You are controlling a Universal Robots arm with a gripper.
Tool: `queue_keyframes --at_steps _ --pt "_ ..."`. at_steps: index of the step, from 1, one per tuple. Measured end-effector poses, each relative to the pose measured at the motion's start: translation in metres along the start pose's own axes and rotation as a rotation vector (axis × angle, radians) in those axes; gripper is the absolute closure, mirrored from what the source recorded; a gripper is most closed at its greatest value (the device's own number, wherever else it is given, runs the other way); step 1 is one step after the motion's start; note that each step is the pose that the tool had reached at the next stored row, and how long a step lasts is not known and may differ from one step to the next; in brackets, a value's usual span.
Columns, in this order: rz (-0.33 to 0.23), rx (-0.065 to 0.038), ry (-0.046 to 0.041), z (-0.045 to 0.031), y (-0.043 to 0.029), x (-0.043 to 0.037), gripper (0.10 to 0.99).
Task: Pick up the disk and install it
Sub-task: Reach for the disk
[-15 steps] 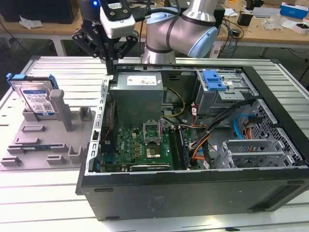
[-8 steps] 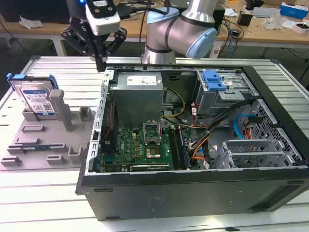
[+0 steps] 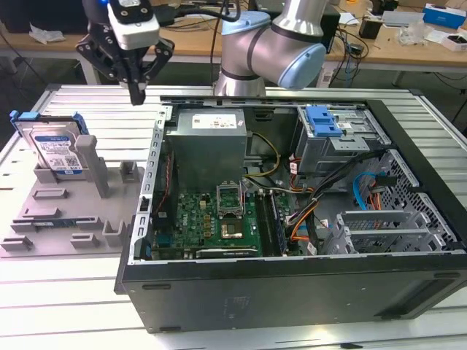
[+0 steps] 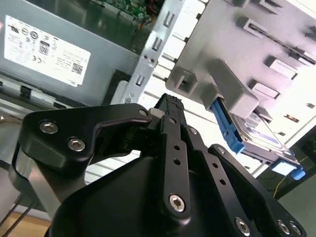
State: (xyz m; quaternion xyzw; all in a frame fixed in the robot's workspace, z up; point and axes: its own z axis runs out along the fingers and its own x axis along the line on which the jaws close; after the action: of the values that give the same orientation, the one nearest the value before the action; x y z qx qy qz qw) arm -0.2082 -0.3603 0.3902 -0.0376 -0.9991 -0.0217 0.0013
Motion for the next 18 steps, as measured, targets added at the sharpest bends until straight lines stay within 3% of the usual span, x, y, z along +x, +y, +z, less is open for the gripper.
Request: queue_keyframes --at_steps 10,12,18 --pt "0.001 0.001 0.0105 0.0016 0.0080 0.0321 0.980" --pt "0.001 0.001 0.0131 0.0022 0.0102 0.0445 0.980" --pt "0.001 0.001 0.0169 0.0032 0.0144 0.0659 0.980"
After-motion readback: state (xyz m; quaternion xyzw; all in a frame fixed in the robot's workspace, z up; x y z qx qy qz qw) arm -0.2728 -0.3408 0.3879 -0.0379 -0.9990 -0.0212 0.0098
